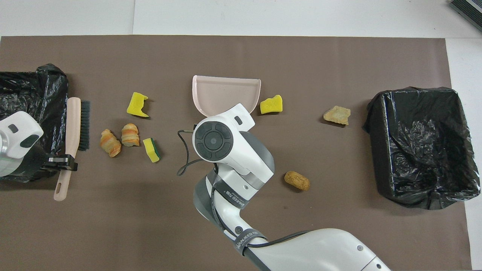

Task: Sweep and dump trash in bin

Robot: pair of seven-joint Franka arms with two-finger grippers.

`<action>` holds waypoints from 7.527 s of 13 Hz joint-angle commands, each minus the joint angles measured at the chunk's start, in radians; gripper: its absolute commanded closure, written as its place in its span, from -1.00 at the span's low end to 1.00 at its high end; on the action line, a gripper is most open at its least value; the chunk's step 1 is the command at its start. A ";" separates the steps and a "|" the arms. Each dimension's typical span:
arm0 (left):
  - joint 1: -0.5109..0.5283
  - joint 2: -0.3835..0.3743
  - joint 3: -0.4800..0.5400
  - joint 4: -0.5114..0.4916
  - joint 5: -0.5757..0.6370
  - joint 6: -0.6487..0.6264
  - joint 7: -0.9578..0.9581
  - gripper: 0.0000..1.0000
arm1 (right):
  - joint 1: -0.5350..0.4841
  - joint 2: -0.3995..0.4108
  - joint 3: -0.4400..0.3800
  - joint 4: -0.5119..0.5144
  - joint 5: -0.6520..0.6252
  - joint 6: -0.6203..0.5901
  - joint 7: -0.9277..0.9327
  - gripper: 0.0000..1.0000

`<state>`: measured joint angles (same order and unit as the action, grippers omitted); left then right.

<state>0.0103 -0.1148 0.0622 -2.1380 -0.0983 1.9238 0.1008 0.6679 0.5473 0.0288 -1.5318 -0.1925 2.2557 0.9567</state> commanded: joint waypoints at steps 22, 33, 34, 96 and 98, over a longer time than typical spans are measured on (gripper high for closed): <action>-0.030 0.112 -0.012 -0.114 0.097 0.253 -0.148 1.00 | -0.033 -0.089 0.005 -0.056 -0.030 -0.071 -0.437 1.00; -0.130 0.066 -0.129 -0.191 0.098 0.251 -0.291 1.00 | -0.120 -0.230 0.005 -0.229 0.143 -0.215 -1.467 1.00; -0.130 0.064 -0.148 -0.191 0.097 0.251 -0.308 1.00 | -0.119 -0.236 0.005 -0.246 0.143 -0.217 -1.525 1.00; 0.025 -0.093 -0.397 -0.169 -0.173 -0.134 -0.604 1.00 | -0.153 -0.262 0.003 -0.358 0.117 -0.154 -1.868 1.00; -0.010 -0.118 -0.410 -0.229 -0.210 -0.040 -0.665 1.00 | -0.137 -0.268 0.003 -0.361 0.117 -0.148 -1.889 1.00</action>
<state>0.0371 -0.1523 -0.3443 -2.2622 -0.2684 1.7932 -0.5058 0.5214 0.3079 0.0264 -1.8588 -0.0725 2.1119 -0.8808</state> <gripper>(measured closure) 0.744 0.692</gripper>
